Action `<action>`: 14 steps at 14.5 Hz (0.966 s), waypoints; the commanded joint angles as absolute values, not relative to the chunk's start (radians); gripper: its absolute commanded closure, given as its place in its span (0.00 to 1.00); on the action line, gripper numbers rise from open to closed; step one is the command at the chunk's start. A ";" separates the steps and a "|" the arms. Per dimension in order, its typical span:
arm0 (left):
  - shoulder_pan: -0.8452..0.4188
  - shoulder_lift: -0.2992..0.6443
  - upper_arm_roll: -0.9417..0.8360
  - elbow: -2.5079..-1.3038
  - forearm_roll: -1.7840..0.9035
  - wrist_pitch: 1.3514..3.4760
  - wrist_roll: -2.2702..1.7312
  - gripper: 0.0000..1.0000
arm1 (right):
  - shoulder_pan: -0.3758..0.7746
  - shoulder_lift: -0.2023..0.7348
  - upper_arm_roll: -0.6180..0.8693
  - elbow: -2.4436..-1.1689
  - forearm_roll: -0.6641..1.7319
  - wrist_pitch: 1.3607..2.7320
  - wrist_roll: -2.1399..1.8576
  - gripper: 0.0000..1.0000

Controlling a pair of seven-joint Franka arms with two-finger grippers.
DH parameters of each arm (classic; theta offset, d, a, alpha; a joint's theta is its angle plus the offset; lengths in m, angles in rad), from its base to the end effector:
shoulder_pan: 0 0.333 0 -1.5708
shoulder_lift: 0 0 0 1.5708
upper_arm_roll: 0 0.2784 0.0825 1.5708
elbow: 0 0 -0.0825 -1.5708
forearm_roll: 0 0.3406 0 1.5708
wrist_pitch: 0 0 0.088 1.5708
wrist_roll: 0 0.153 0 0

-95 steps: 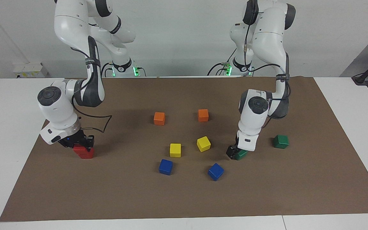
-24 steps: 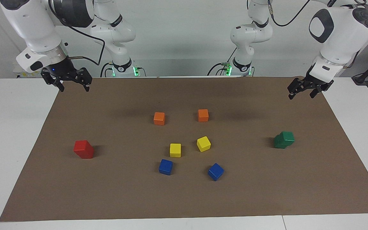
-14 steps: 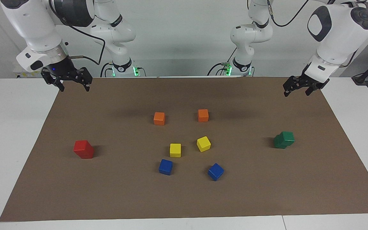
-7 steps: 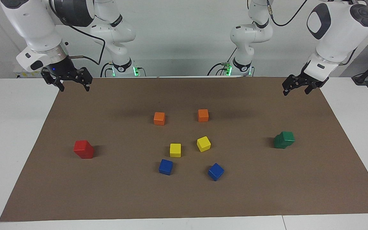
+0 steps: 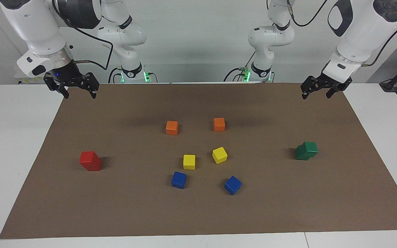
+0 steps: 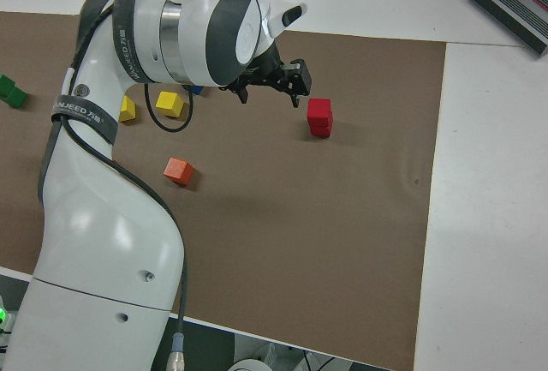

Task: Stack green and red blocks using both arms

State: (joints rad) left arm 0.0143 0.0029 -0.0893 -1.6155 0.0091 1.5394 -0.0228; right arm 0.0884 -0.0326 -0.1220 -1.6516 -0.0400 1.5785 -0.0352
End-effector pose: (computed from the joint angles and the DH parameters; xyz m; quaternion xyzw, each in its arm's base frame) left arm 0.5018 -0.0362 0.5179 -0.9989 0.0261 0.0392 0.0063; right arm 0.4988 -0.0236 0.5235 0.9996 0.0014 -0.0210 0.0173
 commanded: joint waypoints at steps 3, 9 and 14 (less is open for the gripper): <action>0.011 0.009 -0.097 -1.620 0.029 1.554 -0.038 0.00 | 0.084 -0.029 -0.126 -1.643 -0.046 1.578 -0.021 0.00; 0.011 0.008 -0.089 -1.620 0.026 1.558 -0.035 0.00 | 0.086 -0.029 -0.124 -1.643 -0.046 1.580 -0.021 0.00; 0.011 0.009 -0.086 -1.617 0.025 1.562 -0.038 0.00 | 0.084 -0.029 -0.124 -1.643 -0.046 1.580 -0.023 0.00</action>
